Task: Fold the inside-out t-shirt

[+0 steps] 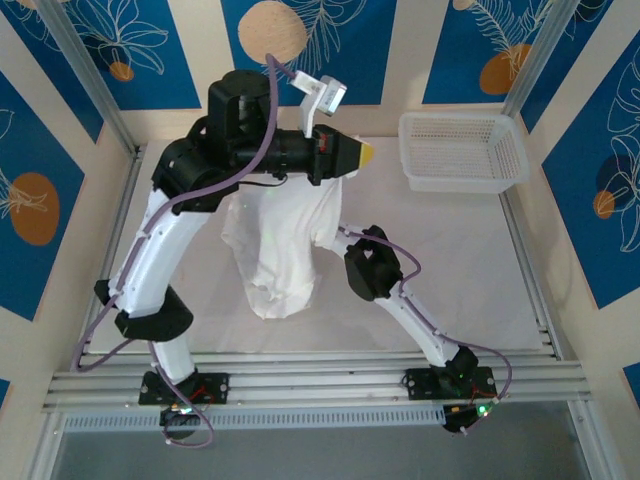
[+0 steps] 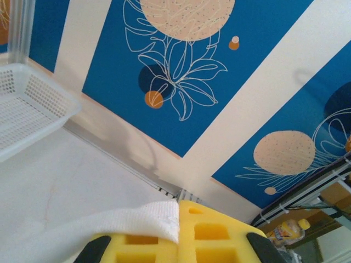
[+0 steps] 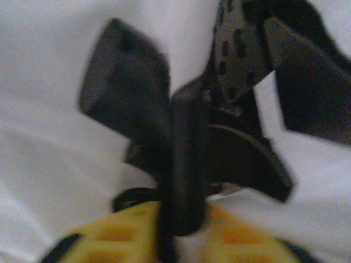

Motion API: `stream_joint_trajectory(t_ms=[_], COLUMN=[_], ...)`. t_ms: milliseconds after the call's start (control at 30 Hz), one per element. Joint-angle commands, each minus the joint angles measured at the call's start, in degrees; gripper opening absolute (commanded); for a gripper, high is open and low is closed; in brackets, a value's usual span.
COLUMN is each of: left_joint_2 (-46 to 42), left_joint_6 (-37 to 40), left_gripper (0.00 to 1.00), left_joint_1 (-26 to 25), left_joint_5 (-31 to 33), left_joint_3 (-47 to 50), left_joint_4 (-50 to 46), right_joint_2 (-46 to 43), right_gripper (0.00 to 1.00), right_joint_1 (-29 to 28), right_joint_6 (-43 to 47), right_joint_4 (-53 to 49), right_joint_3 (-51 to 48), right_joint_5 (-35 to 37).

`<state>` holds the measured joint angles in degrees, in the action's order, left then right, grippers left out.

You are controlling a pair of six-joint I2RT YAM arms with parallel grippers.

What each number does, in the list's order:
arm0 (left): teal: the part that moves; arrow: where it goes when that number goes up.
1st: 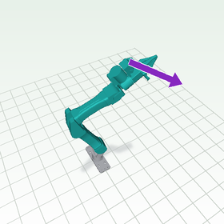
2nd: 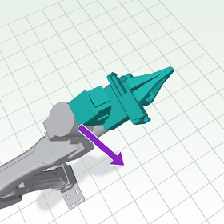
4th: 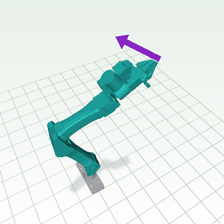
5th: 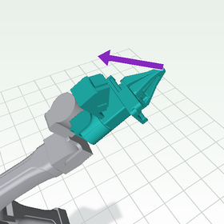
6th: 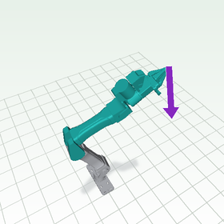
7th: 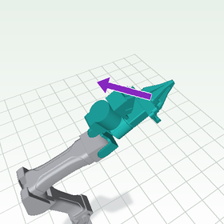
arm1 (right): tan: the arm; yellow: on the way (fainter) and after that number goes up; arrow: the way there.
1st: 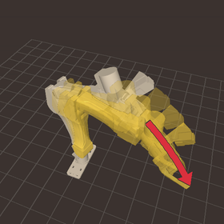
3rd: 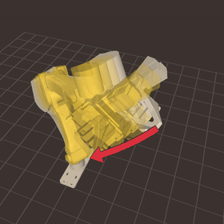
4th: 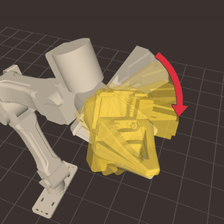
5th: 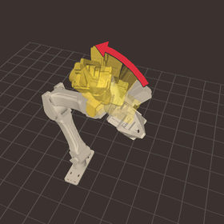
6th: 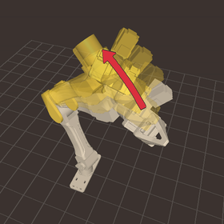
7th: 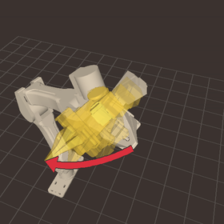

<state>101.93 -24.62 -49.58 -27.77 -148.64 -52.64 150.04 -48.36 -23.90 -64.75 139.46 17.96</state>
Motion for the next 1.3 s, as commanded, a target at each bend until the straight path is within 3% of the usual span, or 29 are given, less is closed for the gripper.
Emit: stream_joint_trajectory(t_ms=[0,167,267,500,633,800,867,933,1000,1133,1200,1267], left_joint_2=[-8.09,-18.06,-22.97,-31.28,-34.09,-34.97,-34.91,-36.19,-38.46,-42.43,-42.45,-40.98], left_joint_6=[5.46,9.32,8.53,2.77,1.97,-1.49,-2.25,-2.36,-2.64,-10.48,-13.88,-12.29], left_gripper=[0.00,0.00,0.00,0.00,0.00,0.00,0.18,0.43,0.58,0.70,0.71,0.72], left_joint_1=[-2.64,-0.88,3.90,23.68,28.50,29.44,29.72,30.22,30.24,28.40,25.24,22.15], left_joint_5=[0.14,15.85,24.17,27.69,26.05,21.15,20.79,19.53,16.90,-2.39,-6.27,-5.24], left_joint_3=[2.02,20.07,29.75,55.22,71.83,88.21,90.71,90.84,89.45,90.71,92.65,92.87], left_joint_4=[6.17,6.55,5.81,6.79,10.76,17.97,18.63,18.80,19.03,30.64,36.44,36.66], right_joint_2=[2.10,-15.73,-28.54,-57.47,-70.64,-79.38,-80.42,-80.61,-80.66,-80.50,-80.44,-80.50], right_gripper=[0.02,0.00,0.00,0.00,0.00,0.00,0.00,0.00,0.00,0.00,0.00,0.00], right_joint_1=[0.77,1.03,1.42,3.56,5.99,9.25,9.85,9.99,10.12,10.21,10.22,10.21], right_joint_6=[1.74,0.18,-2.44,-10.55,-15.11,-19.00,-19.01,-18.75,-19.09,-20.22,-20.65,-21.41], right_joint_4=[-1.46,12.60,21.99,40.98,47.20,50.31,50.71,50.11,49.64,50.15,50.66,51.74], right_joint_3=[-6.79,-21.86,-33.11,-57.88,-66.51,-70.05,-69.65,-68.70,-68.03,-66.81,-66.11,-65.57], right_joint_5=[-6.05,-12.12,-15.47,-22.33,-22.69,-21.15,-22.06,-21.85,-21.52,-22.36,-22.86,-23.55])
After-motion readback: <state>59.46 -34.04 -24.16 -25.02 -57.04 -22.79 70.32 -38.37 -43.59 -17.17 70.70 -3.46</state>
